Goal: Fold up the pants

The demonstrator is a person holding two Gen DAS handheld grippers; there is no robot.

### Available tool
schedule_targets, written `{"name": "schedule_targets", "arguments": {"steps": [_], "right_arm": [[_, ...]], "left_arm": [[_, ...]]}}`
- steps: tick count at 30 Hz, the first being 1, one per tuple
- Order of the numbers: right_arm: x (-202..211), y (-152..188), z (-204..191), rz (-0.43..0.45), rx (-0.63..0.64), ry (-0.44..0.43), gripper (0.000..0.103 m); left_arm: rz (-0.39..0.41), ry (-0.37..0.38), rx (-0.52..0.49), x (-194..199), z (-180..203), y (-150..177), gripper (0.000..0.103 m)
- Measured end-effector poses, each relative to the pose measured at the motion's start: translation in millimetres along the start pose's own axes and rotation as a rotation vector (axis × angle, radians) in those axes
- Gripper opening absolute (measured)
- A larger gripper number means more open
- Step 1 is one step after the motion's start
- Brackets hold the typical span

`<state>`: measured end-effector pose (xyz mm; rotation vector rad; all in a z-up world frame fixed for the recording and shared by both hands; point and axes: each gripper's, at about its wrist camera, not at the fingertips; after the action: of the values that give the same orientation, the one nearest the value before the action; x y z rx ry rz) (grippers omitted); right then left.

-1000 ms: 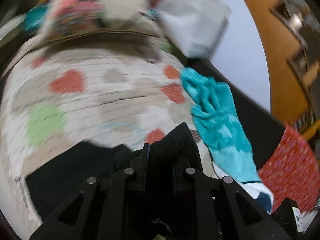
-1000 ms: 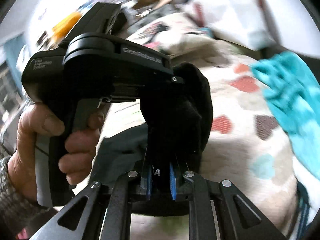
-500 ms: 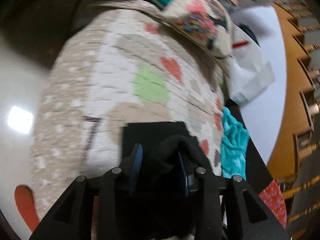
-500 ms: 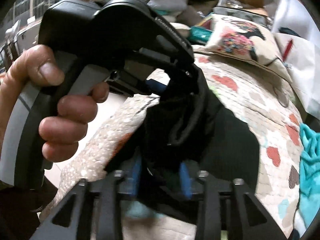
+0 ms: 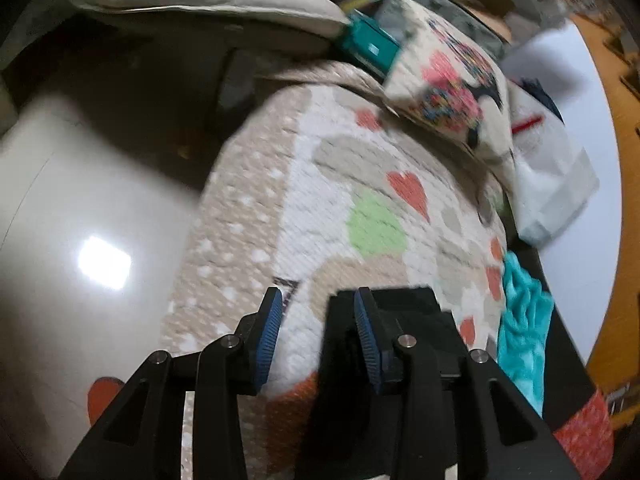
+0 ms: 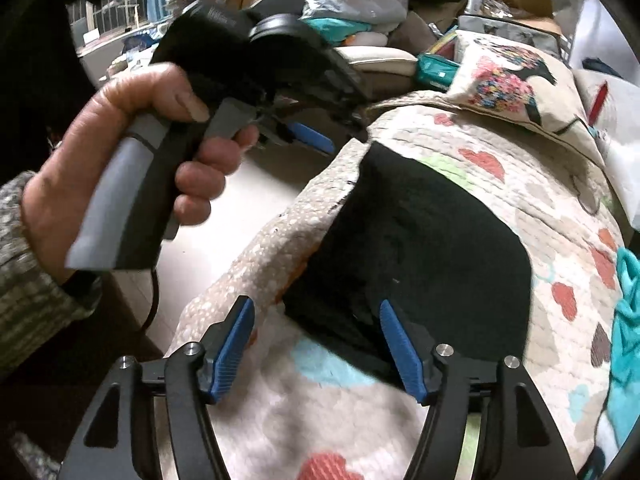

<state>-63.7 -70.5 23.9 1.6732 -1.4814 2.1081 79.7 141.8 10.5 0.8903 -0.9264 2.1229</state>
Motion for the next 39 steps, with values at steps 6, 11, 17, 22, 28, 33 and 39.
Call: {"name": "schedule_targets", "arguments": {"steps": [6,11,17,22,28,33,39], "right_arm": [[30.1,-5.5,48.5,0.081,-0.154,0.039,0.071],[15.3,-11.1,100.1,0.116,-0.364,0.044,0.071],[-33.3,10.5,128.0,0.025,-0.473,0.018,0.071],[-32.2,9.7,128.0,0.034,-0.449,0.021,0.074],[21.6,0.6,142.0,0.129,-0.422,0.14,0.074],[66.5,28.3,163.8,0.211,-0.535,0.237,0.078],[84.3,52.1,169.6,0.207,-0.573,0.319,0.078]], "left_arm": [[0.113,0.063,-0.078,19.2,16.6,1.5,0.038],[0.057,0.156,-0.2,-1.3,58.3,21.2,0.046],[-0.155,-0.065,-0.191,-70.5,50.3,33.6,0.068],[-0.185,0.017,-0.053,-65.6,29.6,28.6,0.077],[-0.032,0.054,-0.117,-18.2,45.4,25.9,0.077],[0.162,-0.079,-0.233,0.5,65.2,31.4,0.077],[0.298,-0.235,-0.349,10.4,71.0,45.1,0.077]]}}
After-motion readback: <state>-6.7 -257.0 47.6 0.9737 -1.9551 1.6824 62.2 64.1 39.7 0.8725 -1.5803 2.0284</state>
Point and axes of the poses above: each gripper's, at about its wrist camera, not at the fingertips, and x roughly against the way its jaws point, z to its right, y to its underside, and after that the axes turned 4 degrees about -y, right-handed
